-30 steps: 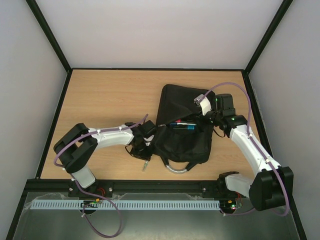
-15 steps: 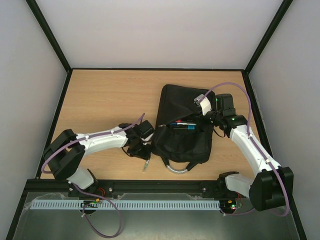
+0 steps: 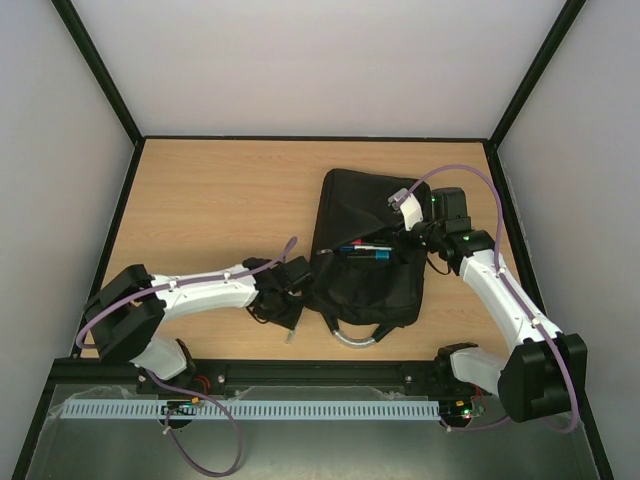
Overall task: Pack the student bag
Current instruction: Pick up the stationery from the center of the board.
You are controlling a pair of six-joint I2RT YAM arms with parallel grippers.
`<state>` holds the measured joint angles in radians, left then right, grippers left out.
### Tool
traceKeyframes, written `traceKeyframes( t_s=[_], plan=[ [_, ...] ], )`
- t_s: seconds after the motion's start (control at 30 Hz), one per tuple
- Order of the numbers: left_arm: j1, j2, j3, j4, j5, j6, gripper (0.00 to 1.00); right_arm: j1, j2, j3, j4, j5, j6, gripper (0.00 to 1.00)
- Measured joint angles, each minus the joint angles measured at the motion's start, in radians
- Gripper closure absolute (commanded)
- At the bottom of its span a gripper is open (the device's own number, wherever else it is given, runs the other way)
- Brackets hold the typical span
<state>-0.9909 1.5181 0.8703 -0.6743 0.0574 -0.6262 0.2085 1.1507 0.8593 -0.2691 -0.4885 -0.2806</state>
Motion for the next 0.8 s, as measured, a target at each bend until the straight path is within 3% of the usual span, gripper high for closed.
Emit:
traceKeyframes(
  t_s=[0.17, 0.8],
  plan=[
    [-0.047, 0.003, 0.0, 0.011, -0.02, -0.053, 0.53, -0.001, 0.0, 0.0, 0.0, 0.0, 0.0, 0.99],
    [-0.111, 0.098, 0.001, 0.039, -0.116, -0.16, 0.81, -0.003, 0.0, 0.0, 0.0, -0.001, -0.001, 0.99]
  ],
)
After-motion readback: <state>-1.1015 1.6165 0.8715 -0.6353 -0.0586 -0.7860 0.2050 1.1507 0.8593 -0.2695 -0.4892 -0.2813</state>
